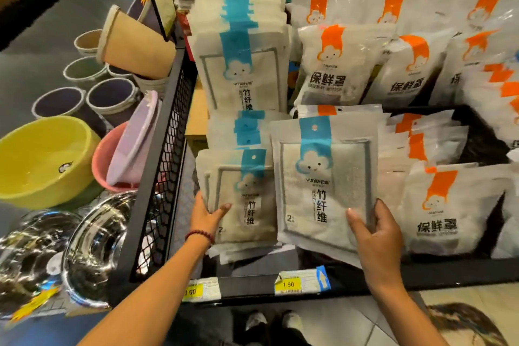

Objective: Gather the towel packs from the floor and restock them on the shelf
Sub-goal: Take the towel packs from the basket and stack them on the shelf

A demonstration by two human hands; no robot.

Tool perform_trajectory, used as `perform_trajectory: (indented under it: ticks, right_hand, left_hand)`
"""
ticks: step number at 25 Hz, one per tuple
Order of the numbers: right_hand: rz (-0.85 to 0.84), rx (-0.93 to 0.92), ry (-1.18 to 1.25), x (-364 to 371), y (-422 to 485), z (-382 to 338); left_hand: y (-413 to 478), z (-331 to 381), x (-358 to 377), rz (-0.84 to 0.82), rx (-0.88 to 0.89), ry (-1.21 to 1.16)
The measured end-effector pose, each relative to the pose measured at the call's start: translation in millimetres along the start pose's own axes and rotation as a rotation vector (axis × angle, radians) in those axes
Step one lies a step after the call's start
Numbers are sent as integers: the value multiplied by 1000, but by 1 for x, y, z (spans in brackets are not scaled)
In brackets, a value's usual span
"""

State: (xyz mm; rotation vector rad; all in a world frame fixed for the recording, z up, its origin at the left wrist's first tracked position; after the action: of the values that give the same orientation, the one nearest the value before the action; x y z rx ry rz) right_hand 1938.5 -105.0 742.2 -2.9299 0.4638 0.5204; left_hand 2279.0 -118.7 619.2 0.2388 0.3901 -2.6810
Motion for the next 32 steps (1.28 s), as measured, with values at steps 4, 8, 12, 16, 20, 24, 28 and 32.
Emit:
perform_trajectory:
  ticks: [4,8,12,16,20,24,28,32]
  right_hand:
    - [0,-8,-10,0,3,-1]
    - [-9,-4,-25,2,3,3]
    - [-56,-4,16,3,1,5]
    - [-77,-1,26,3,0,6]
    - [-72,9,47,2,-2,10]
    - [-79,0,46,1,-4,8]
    - [-85,-3,50,1,-4,6]
    - [-78,-5,50,3,-7,6]
  left_hand:
    - [5,-13,8,-14,-21,322]
    - [4,-21,6,20,-93,361]
    - [-4,-32,15,-10,-157,163]
    - [-3,-33,19,-52,-198,223]
    - [-2,-33,12,-22,-164,176]
    - [-3,-37,6,6,-220,44]
    - [1,-43,9,-6,-272,-67]
    - [-2,-29,11,41,-201,-122]
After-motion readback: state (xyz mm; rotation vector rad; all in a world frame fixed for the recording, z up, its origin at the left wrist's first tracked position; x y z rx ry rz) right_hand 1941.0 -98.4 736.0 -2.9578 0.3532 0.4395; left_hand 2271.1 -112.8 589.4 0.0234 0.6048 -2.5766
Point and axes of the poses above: each hand's wrist, its own y-axis towards the middle knuckle, its own x-axis out of the palm, z = x × y, the point moved 8 cm from there along y, towards the middle knuckle, and after that the axes turned 7 degrees about x, right-handed, at the moved point
